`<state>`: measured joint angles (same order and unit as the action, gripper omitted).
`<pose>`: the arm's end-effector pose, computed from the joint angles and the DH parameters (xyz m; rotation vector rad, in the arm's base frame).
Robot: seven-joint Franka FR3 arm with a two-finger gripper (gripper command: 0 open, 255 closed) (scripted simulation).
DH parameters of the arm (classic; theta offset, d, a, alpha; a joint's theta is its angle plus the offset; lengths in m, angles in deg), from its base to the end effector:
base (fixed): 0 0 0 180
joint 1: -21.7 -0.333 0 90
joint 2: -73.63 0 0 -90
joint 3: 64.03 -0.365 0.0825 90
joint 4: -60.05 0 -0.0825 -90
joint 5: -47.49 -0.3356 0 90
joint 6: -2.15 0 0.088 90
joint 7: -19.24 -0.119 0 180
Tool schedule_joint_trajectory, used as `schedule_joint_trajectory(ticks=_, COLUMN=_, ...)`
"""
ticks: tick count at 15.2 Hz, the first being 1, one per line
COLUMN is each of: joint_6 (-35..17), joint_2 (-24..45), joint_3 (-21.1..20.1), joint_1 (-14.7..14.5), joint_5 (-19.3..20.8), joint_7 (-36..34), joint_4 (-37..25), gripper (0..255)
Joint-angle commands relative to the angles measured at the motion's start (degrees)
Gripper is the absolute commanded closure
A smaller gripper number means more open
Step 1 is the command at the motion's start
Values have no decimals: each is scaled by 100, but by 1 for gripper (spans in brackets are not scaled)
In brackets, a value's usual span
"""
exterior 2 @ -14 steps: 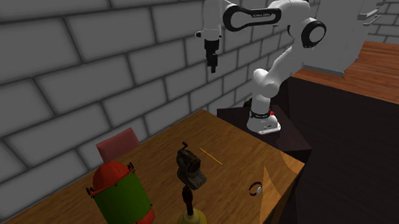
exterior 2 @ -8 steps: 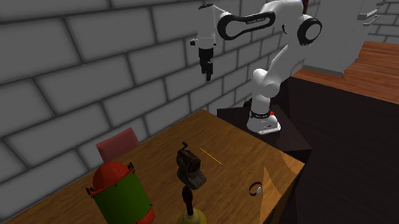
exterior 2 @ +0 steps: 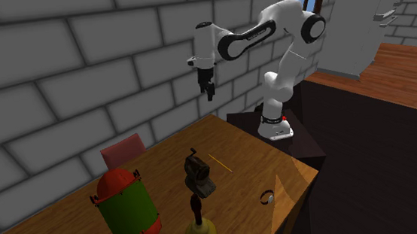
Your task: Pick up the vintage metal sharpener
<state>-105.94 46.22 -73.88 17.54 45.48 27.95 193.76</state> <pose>0.3302 0.0973 0.5608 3.0446 0.5668 0.0422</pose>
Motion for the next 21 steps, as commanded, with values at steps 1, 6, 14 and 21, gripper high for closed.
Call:
schedule_joint_trajectory(ticks=1, joint_6=-295, joint_2=348, joint_3=-141, joint_1=-86, joint_5=2, joint_7=0, joint_4=-50, gripper=0)
schedule_joint_trajectory(ticks=6, joint_6=-876, joint_2=1230, joint_3=-462, joint_1=-262, joint_5=112, joint_7=-9, joint_4=-317, gripper=0)
schedule_joint_trajectory(ticks=14, joint_6=-1585, joint_2=2722, joint_3=-924, joint_1=-551, joint_5=586, joint_7=-161, joint_4=-985, gripper=0)
schedule_joint_trajectory(ticks=21, joint_6=-1936, joint_2=3747, joint_3=-1106, joint_1=-826, joint_5=1083, joint_7=-342, joint_4=-1528, gripper=0)
